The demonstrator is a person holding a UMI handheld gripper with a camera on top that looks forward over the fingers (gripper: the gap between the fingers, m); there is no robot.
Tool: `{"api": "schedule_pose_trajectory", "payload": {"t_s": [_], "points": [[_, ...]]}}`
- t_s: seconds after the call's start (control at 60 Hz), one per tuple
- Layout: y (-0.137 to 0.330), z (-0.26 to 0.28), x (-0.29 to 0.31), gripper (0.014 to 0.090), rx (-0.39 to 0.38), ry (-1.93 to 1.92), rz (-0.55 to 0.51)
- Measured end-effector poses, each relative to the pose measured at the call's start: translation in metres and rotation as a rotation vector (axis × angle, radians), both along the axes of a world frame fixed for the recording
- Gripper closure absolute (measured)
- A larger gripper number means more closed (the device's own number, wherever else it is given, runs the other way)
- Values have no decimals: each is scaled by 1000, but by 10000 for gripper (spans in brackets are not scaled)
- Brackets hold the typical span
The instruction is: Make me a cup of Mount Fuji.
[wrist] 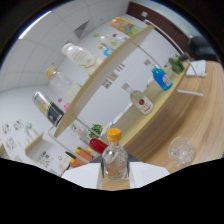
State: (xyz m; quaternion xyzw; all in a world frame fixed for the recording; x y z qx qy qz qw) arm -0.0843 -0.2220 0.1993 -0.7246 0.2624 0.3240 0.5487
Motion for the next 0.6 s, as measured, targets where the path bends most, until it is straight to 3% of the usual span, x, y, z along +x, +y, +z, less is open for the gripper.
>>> {"api": "schedule_pose_trajectory", "payload": {"t_s": [0.1, 0.233, 0.6], "points": [[3, 9, -23, 693, 69, -358, -10], [9, -25, -69, 695, 67, -637, 27], [24, -158, -115, 694, -172, -853, 164]]}}
